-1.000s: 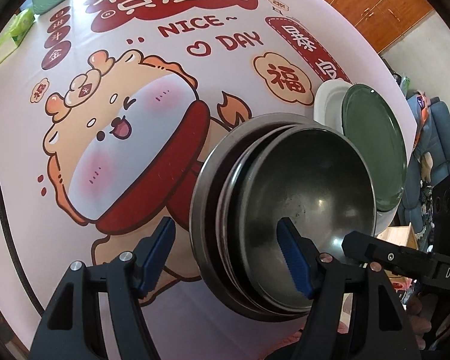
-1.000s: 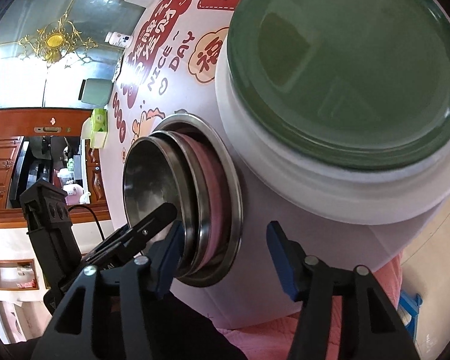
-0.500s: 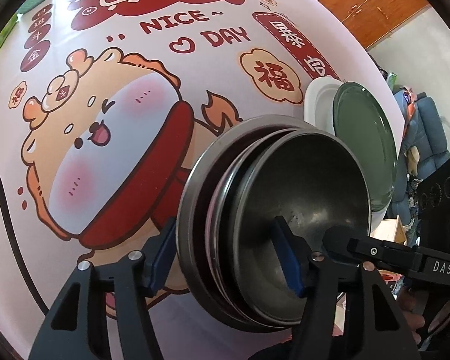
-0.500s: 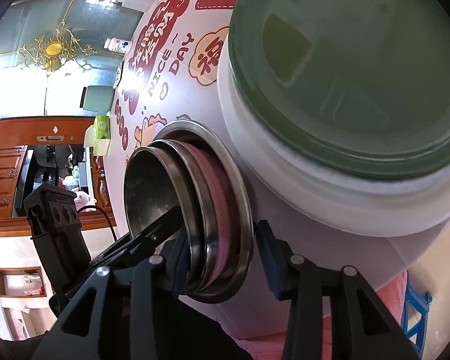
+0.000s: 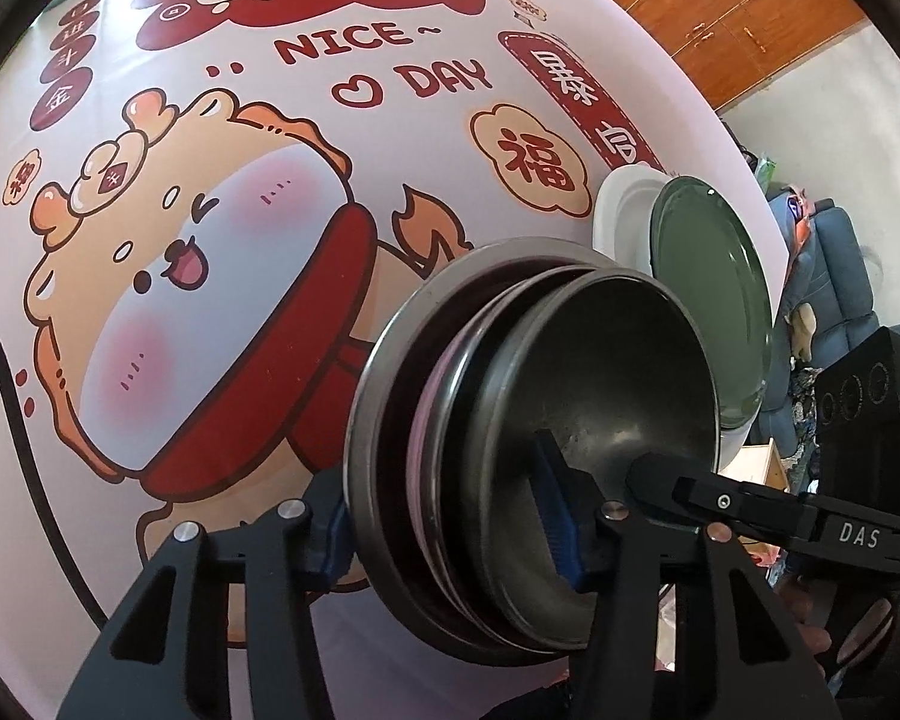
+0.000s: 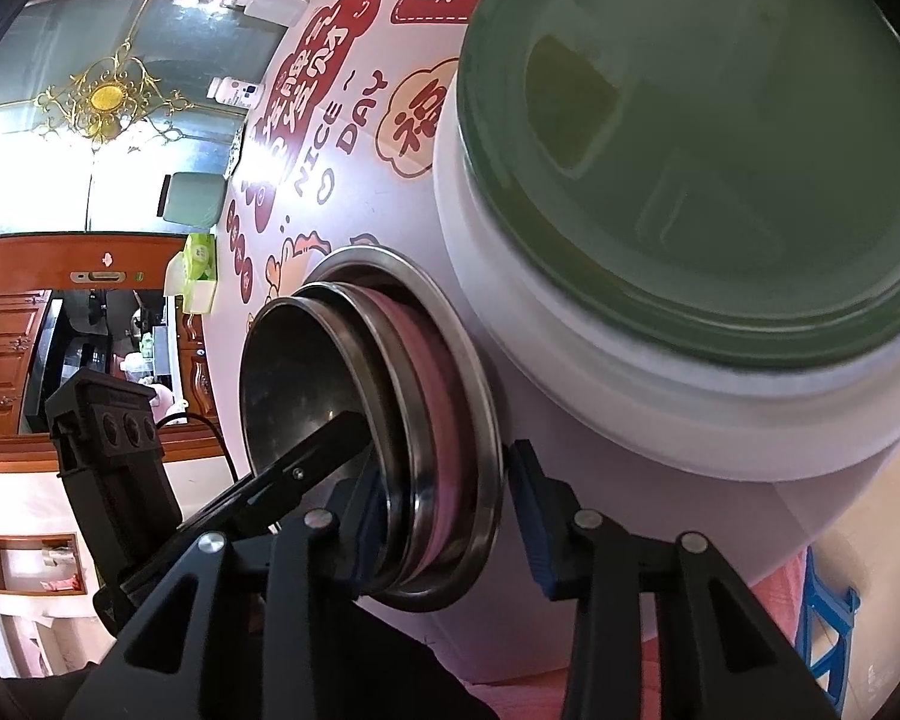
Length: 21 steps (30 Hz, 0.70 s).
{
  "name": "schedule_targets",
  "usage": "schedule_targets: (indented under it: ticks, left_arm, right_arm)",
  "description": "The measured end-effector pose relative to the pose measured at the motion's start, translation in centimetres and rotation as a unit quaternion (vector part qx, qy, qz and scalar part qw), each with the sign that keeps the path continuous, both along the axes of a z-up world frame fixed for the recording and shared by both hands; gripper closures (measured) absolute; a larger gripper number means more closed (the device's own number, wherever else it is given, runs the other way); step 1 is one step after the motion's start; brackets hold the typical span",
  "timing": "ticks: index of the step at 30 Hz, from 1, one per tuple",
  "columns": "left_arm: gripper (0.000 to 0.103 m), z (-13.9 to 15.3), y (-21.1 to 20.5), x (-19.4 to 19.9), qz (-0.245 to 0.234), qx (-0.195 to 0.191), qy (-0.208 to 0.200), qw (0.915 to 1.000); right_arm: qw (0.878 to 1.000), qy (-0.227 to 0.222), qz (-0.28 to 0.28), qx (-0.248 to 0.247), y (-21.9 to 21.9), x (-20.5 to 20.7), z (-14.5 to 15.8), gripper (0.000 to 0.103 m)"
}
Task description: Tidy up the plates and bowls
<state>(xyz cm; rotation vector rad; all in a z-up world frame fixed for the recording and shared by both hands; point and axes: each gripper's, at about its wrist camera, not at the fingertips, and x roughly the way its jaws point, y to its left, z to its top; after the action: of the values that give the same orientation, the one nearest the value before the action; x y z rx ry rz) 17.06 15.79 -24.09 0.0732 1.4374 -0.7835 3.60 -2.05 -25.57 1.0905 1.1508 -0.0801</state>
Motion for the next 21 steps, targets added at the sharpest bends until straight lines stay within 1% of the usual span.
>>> schedule_targets:
  ticks: [3,8,14,21]
  left_arm:
    - [0.054,0.5,0.3,-0.1,-0.006,-0.007,-0.01,0.9999]
    - [0.054,0.9,0.0,-0.2,-0.008,-0.007,-0.017,0.9998]
    - [0.054,2.0,0.4,-0.2,-0.001,-0.019,-0.037,0.9991]
    - [0.053,3.2,1.1,-0.5,0.007,-0.034,-0.046,0.9983]
  right_arm:
    - [1.0,-0.001,0.0,-0.002,-0.1,-0.1,0.0,0.071]
    - [1.0,-0.007,0.006,-0.007,-0.2,0.1,0.2,0.071]
    - [0.999,-0.035,0.017,-0.012,-0.1,0.4,1.2,0.071]
    - [0.997,-0.067,0.017,-0.028,-0.5,0.2,2.6,0.071]
